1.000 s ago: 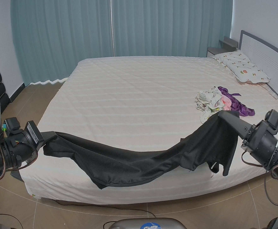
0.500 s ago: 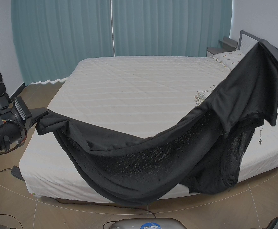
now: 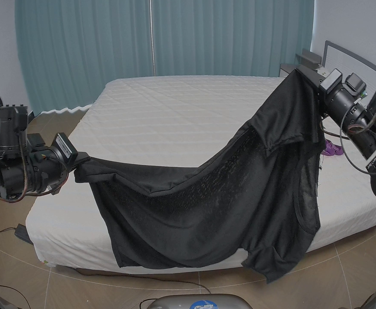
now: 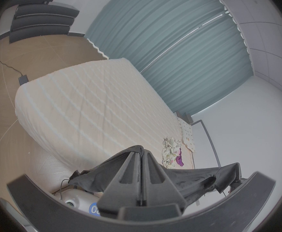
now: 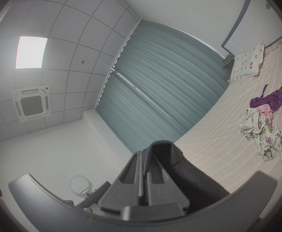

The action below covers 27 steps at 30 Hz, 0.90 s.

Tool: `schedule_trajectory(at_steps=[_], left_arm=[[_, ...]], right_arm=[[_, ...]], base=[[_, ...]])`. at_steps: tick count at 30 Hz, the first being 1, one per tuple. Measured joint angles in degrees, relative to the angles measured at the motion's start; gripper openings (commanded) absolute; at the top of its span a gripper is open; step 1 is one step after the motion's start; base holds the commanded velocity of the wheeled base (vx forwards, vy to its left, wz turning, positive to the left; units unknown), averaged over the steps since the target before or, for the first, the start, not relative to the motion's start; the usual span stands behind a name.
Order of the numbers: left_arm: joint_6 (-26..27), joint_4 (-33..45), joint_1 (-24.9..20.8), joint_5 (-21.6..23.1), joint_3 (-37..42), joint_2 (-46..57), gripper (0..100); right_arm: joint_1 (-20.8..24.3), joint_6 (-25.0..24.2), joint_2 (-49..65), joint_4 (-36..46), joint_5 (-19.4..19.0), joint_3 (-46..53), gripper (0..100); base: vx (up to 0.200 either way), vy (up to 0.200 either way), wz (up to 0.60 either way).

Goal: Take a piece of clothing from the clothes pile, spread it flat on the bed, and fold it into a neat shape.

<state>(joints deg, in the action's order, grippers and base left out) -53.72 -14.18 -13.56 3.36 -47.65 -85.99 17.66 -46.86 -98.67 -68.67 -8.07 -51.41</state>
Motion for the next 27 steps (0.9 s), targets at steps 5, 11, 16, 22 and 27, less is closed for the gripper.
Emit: schedule_trajectory(at_steps=[5, 11, 16, 22, 27], left_arm=[[-0.4, -0.1, 0.4, -0.1, -3.3, -4.9, 0], [-0.5, -0.1, 0.8, -0.2, -6.4, -10.0, 0], [-1.2, -0.1, 1.2, -0.1, -9.3, -13.9, 0], [-2.3, 0.0, 1.5, -0.1, -13.8, -19.5, 0], [-2.6, 0.1, 2.0, -0.2, -19.2, -24.2, 0]], right_arm=[[-0.5, 0.7, -5.0, -2.1, 0.0, -2.2, 0], [-0.9, 1.8, -9.4, -2.5, 0.0, -4.5, 0], [-1.0, 3.0, -12.2, -2.4, 0.0, -5.8, 0], [-1.2, 3.1, -16.0, -2.2, 0.0, -7.8, 0], [-1.5, 3.2, -19.8, -2.1, 0.6, -10.3, 0]], base=[[0.200, 0.000, 0.00], [0.200, 0.000, 0.00], [0.200, 0.000, 0.00], [0.167, 0.000, 0.00], [0.000, 0.000, 0.00]])
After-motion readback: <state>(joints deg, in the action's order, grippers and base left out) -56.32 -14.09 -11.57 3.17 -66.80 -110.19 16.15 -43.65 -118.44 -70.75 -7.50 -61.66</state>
